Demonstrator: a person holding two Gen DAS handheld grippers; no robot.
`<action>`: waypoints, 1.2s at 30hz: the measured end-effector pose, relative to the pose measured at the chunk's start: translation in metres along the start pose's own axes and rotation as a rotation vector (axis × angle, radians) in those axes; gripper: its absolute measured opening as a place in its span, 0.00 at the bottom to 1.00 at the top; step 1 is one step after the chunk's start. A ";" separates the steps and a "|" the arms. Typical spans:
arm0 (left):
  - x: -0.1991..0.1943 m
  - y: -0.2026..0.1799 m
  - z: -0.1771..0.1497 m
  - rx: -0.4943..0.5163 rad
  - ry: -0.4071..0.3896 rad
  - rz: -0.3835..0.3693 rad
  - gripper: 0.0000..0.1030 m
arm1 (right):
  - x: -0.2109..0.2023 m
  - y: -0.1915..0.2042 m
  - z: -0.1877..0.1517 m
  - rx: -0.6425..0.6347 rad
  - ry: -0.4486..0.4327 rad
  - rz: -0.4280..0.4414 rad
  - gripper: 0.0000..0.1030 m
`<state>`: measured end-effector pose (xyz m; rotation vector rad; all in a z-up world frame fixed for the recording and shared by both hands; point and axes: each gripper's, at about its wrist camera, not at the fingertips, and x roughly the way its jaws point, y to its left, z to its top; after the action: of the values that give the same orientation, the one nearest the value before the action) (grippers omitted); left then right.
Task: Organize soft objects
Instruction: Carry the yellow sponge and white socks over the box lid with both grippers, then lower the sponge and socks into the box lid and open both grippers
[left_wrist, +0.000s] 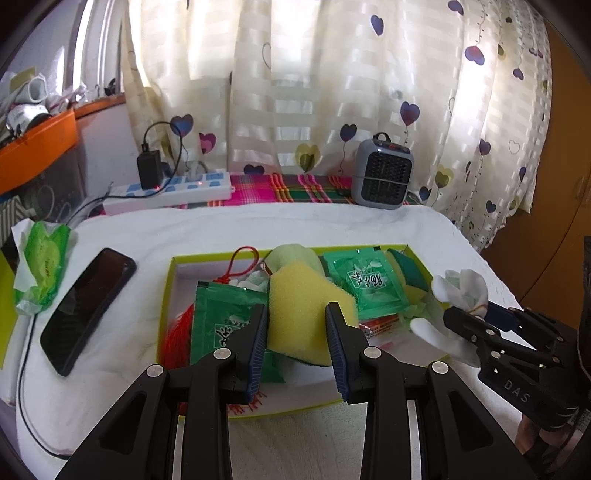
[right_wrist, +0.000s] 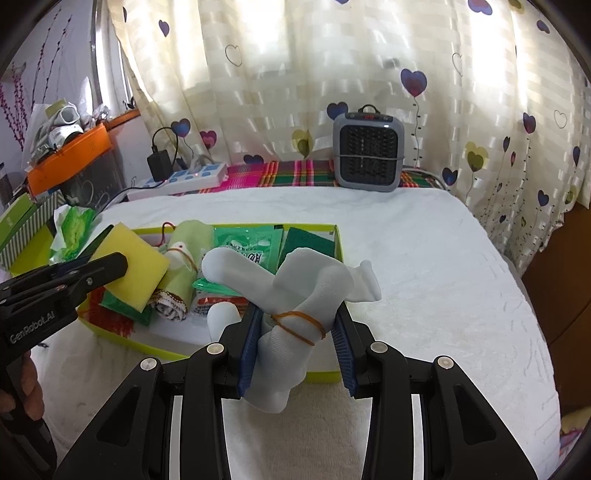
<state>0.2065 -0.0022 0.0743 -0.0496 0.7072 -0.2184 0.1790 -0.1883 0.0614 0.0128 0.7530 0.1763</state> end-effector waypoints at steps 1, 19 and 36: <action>0.001 -0.001 0.000 0.000 0.003 -0.008 0.29 | 0.001 0.000 0.000 0.001 0.002 -0.001 0.37; 0.006 -0.025 -0.012 0.059 0.020 -0.045 0.29 | 0.019 0.004 -0.003 -0.053 0.019 -0.034 0.37; 0.006 -0.014 -0.025 0.066 0.061 -0.068 0.31 | 0.015 0.008 -0.008 -0.072 -0.004 -0.045 0.38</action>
<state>0.1927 -0.0161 0.0529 -0.0040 0.7591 -0.3091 0.1835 -0.1789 0.0462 -0.0716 0.7418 0.1604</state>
